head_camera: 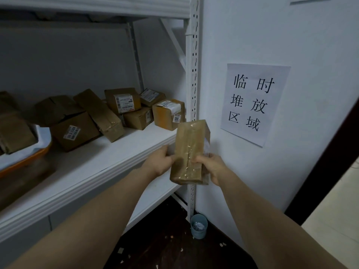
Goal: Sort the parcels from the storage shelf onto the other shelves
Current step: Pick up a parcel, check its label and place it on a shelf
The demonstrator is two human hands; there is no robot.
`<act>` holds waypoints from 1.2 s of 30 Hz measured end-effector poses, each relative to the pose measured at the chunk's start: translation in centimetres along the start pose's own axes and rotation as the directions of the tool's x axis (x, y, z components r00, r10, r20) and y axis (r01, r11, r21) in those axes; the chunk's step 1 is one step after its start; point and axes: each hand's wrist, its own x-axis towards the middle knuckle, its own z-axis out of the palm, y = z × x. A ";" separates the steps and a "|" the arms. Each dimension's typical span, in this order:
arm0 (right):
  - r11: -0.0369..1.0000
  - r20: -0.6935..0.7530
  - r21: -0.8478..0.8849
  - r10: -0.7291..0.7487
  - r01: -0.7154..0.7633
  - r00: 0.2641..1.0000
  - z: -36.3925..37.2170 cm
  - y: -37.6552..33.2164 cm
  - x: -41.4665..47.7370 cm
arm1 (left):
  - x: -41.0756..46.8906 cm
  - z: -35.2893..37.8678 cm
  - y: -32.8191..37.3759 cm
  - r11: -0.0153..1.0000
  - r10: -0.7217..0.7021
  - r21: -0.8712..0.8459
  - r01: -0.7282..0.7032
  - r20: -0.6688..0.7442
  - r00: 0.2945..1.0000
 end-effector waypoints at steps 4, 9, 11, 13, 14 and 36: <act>0.899 -0.015 -0.381 -0.239 0.215 0.971 1.6 0.4 0.0 | 0.0 1.1 1.7 0.864 -0.141 -0.466 0.190 0.138 0.980; 0.750 0.094 -0.585 -0.314 0.308 0.945 2.1 0.4 -0.2 | 0.4 1.9 1.1 0.758 -0.204 -0.624 0.190 0.049 0.978; 0.758 0.141 -0.574 -0.279 0.309 0.950 1.4 0.6 -0.3 | 0.4 2.1 1.1 0.758 -0.240 -0.614 0.219 0.049 0.970; 0.737 0.169 -0.610 -0.238 0.291 0.957 0.7 1.0 -0.4 | 0.6 2.2 0.9 0.764 -0.272 -0.597 0.246 0.048 0.961; 0.714 0.176 -0.643 -0.214 0.277 0.961 0.3 1.3 -0.4 | 0.6 2.4 0.8 0.765 -0.291 -0.585 0.269 0.060 0.955; 0.421 -0.098 -0.900 0.063 -0.116 0.993 -0.5 8.9 8.1 | 6.2 6.8 -7.2 0.846 -0.520 -0.016 0.533 0.194 0.832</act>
